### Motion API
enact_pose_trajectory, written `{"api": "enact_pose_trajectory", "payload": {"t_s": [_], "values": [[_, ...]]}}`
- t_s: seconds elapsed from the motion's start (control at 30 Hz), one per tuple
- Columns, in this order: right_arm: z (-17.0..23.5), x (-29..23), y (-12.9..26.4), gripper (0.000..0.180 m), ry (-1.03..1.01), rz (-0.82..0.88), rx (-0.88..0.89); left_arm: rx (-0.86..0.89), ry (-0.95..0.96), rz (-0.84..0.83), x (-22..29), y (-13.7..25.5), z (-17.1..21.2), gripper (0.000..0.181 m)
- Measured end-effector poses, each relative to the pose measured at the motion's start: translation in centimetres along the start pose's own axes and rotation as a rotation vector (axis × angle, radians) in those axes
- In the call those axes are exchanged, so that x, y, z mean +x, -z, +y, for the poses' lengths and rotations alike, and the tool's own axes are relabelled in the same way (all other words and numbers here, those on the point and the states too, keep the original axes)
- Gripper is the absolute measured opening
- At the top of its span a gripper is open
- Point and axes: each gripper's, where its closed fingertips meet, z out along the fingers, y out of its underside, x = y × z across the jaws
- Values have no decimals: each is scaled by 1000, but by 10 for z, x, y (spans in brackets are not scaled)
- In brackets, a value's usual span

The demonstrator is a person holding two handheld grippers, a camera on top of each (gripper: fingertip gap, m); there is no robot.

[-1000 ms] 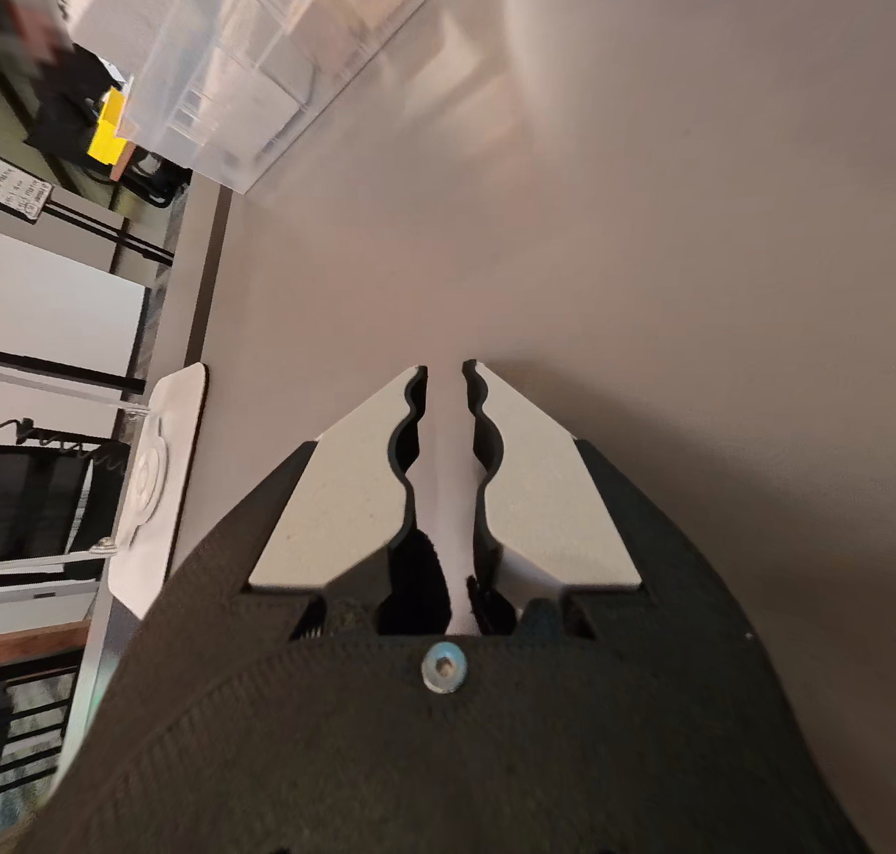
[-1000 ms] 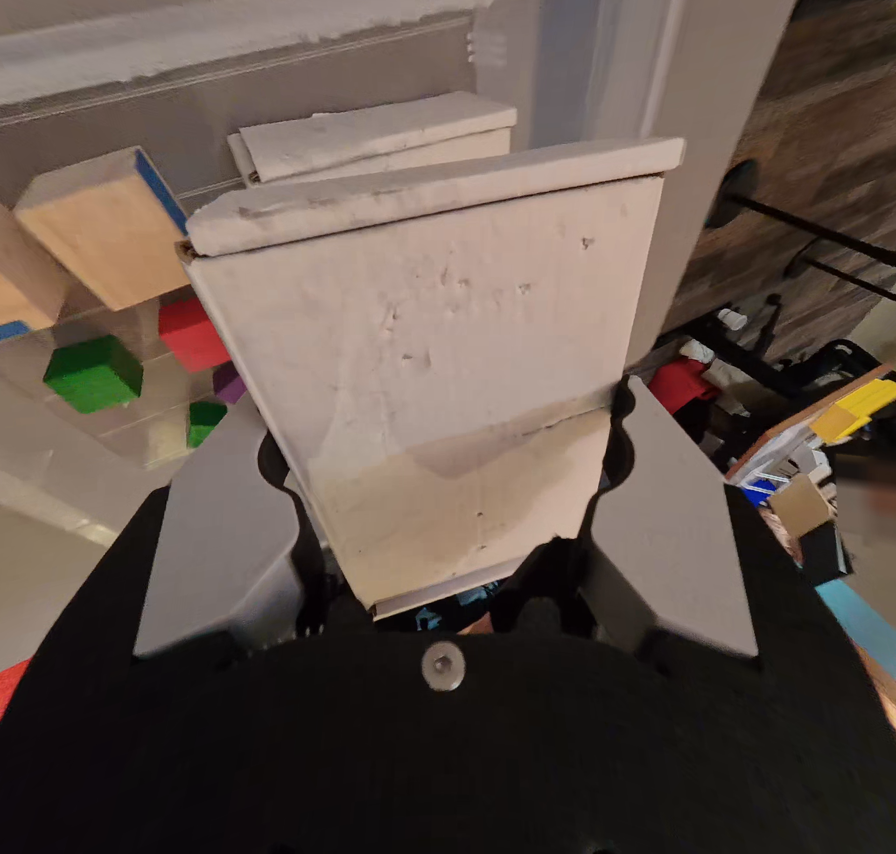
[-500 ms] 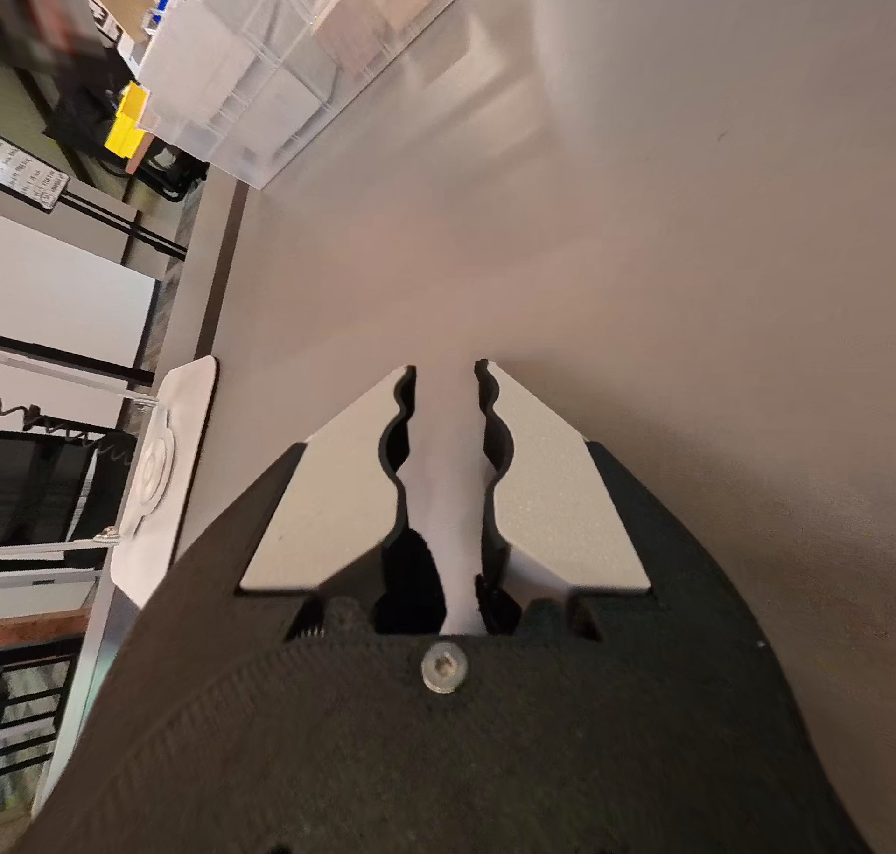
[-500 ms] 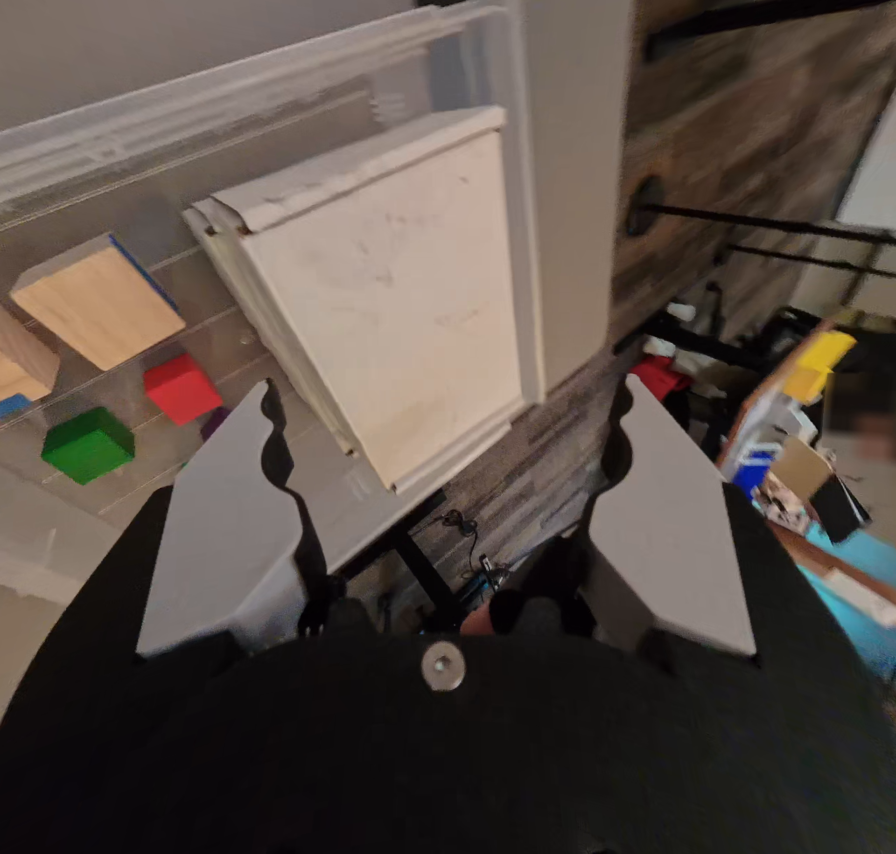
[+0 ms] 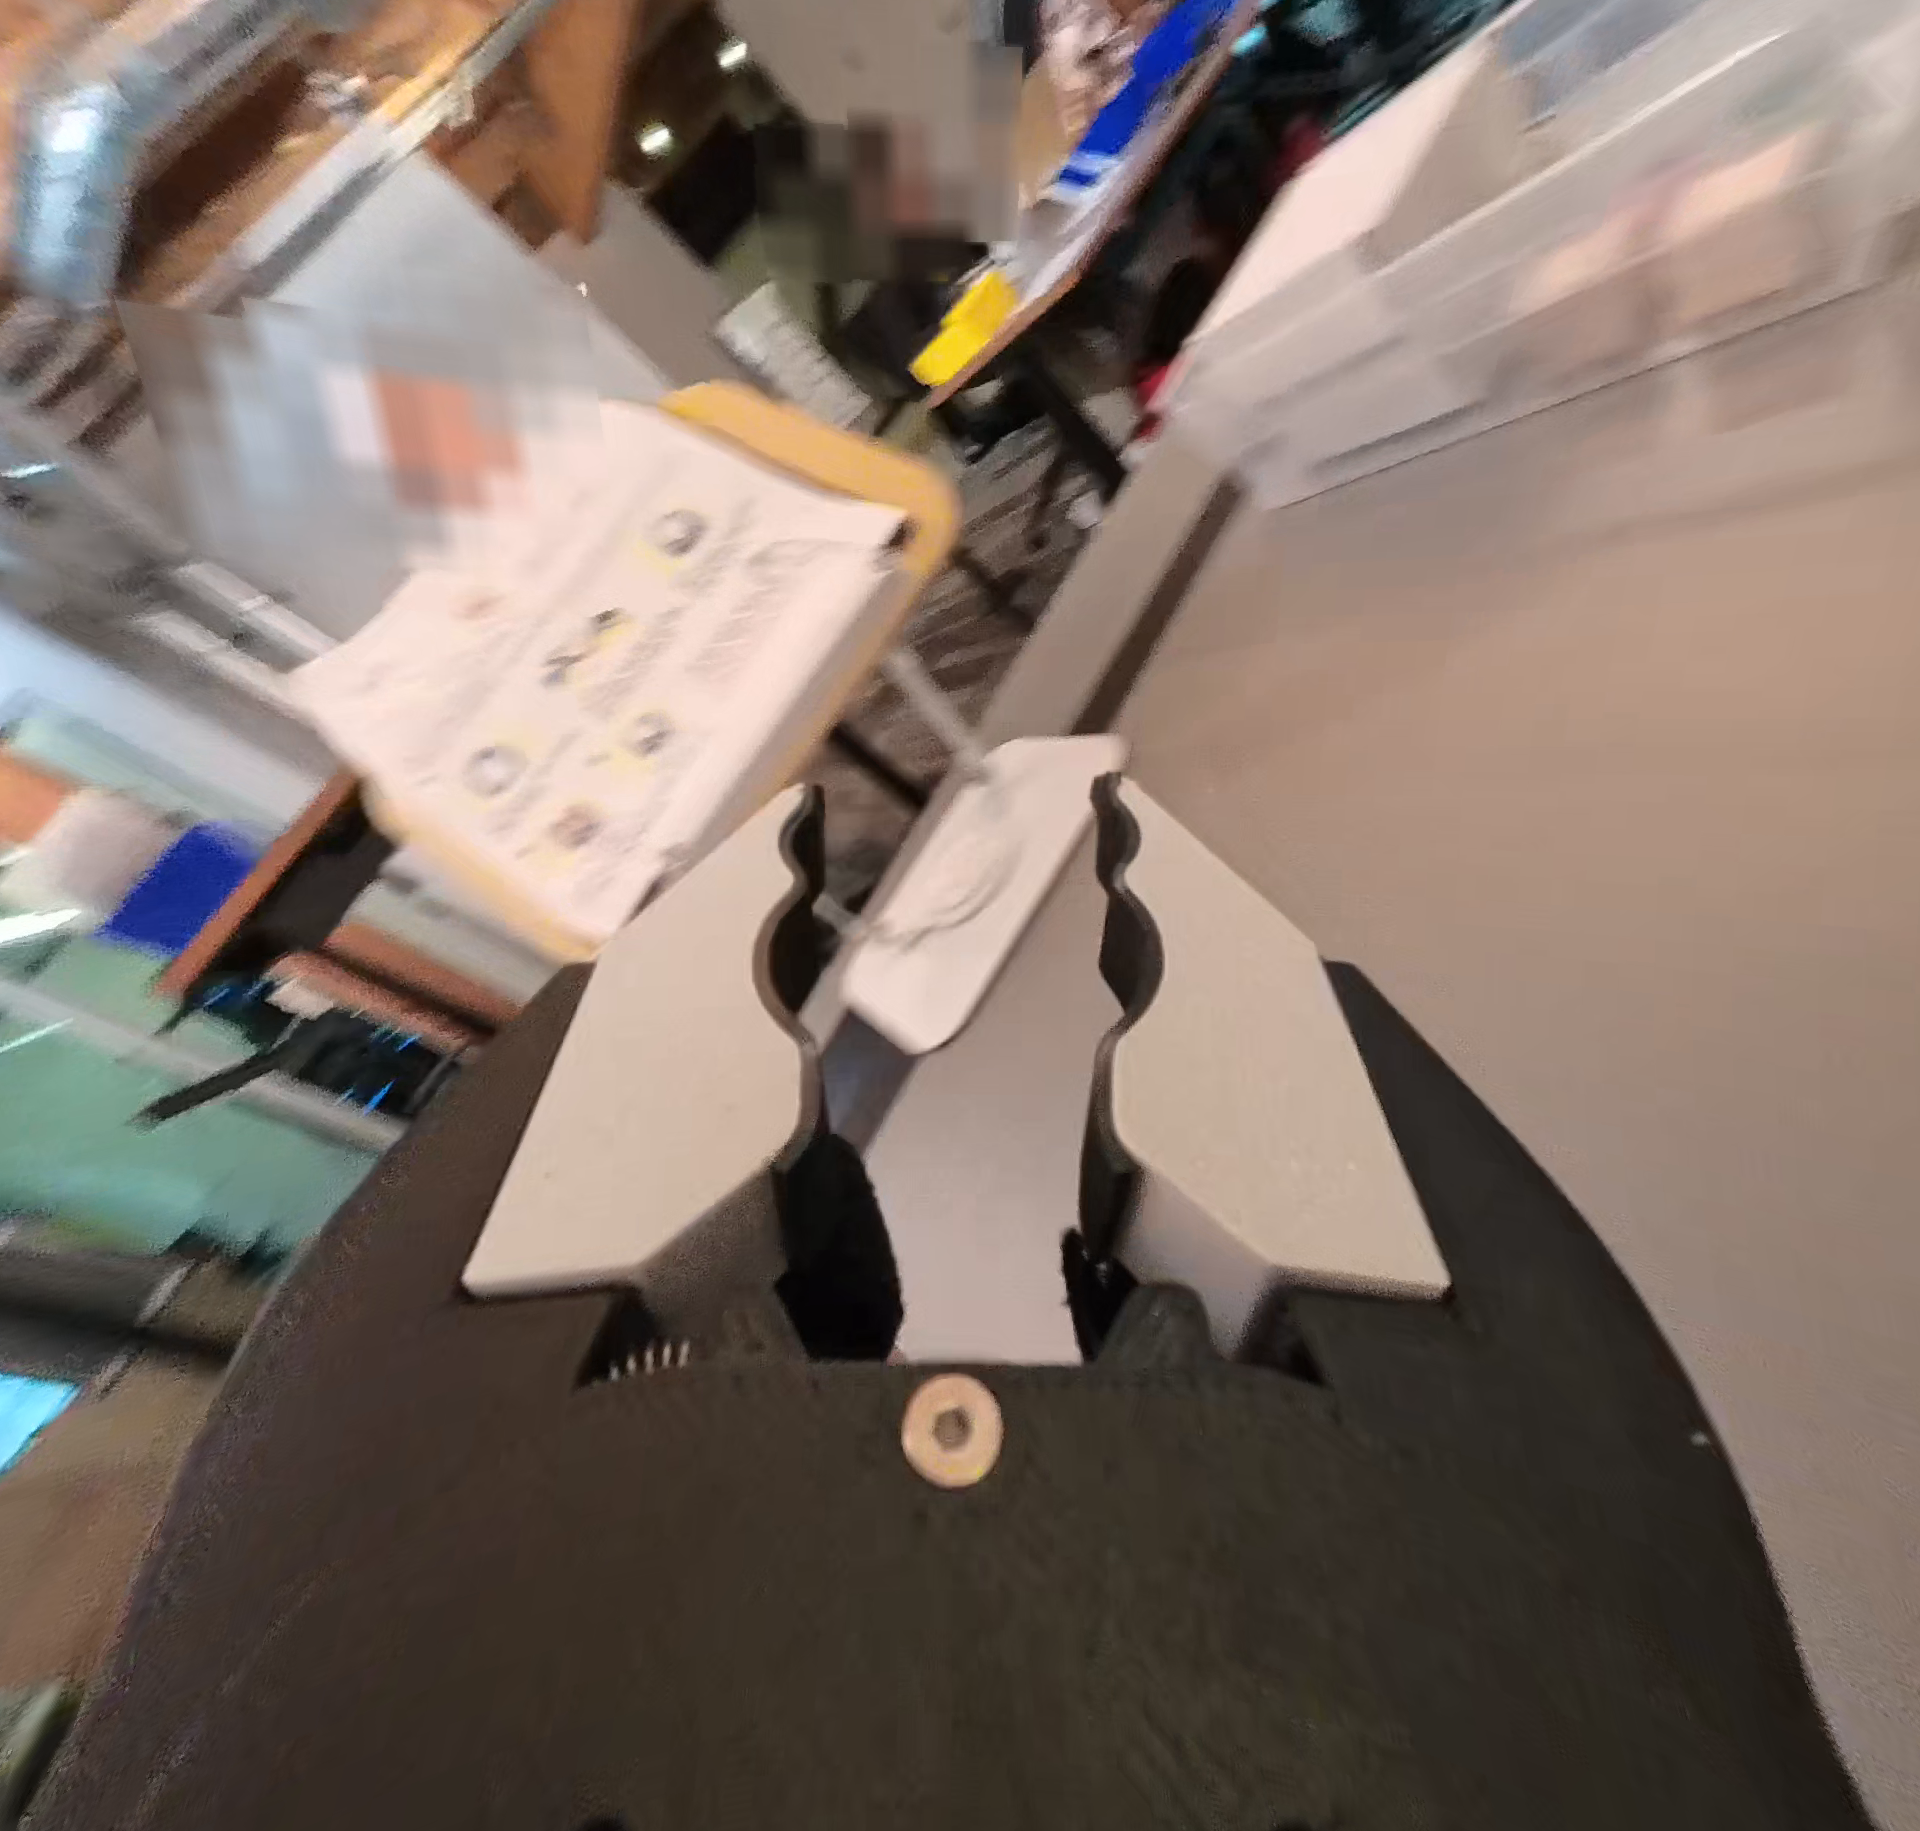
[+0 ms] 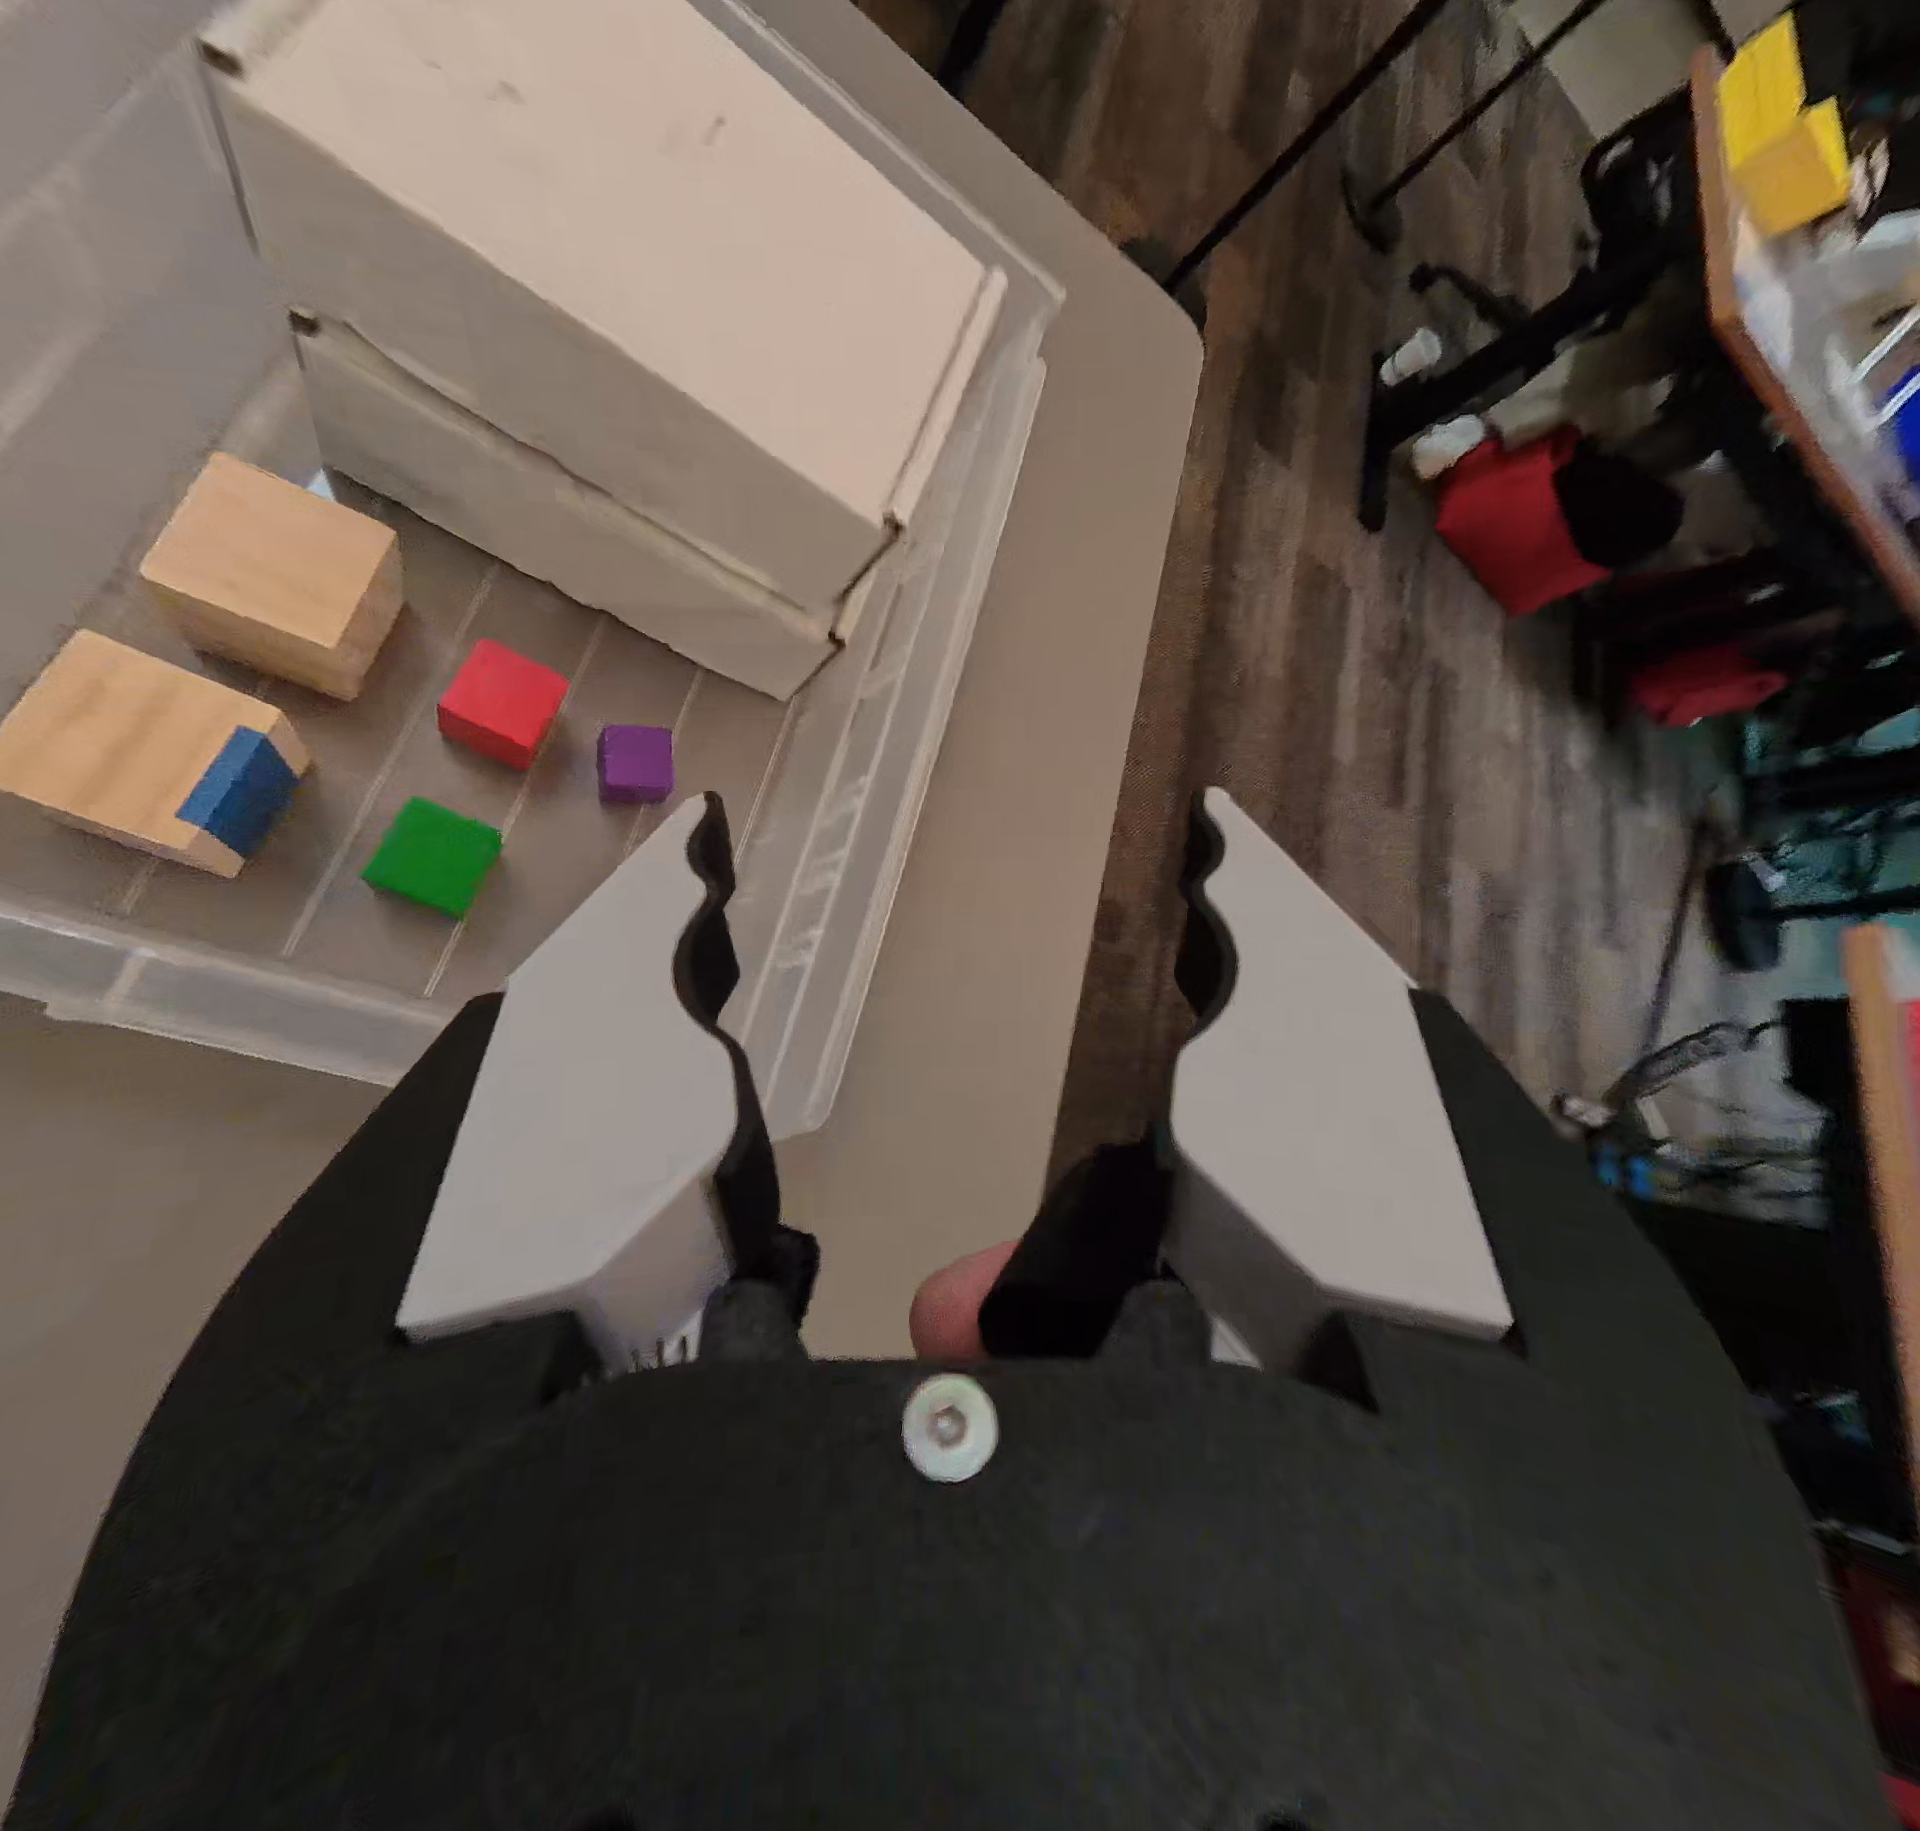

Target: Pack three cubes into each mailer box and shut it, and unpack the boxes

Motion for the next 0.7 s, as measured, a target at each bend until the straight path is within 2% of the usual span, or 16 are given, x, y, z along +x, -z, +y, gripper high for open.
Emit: {"api": "enact_pose_trajectory", "payload": {"t_s": [0.13,0.23,0.3,0.37,0.47,0.63,0.7], "values": [[34,-3,-9,73,-82,-14,16,-212,4,-189,-96,44,51,55],[57,-6,-21,67,-123,-14,-18,-471,56,-276,-146,93,126,66],[64,-12,-28,70,-145,-33,-26,-583,147,-335,-164,128,173,68],[71,-14,-35,70,-158,-28,-38,-696,260,-357,-166,159,219,73],[78,-19,-44,67,-194,-58,-49,-748,419,-384,-159,190,264,71],[77,-41,-56,25,-282,-226,2,-770,661,-372,-130,209,317,70],[74,-44,-60,10,-311,-250,40,-729,730,-354,-118,206,324,55]]}}
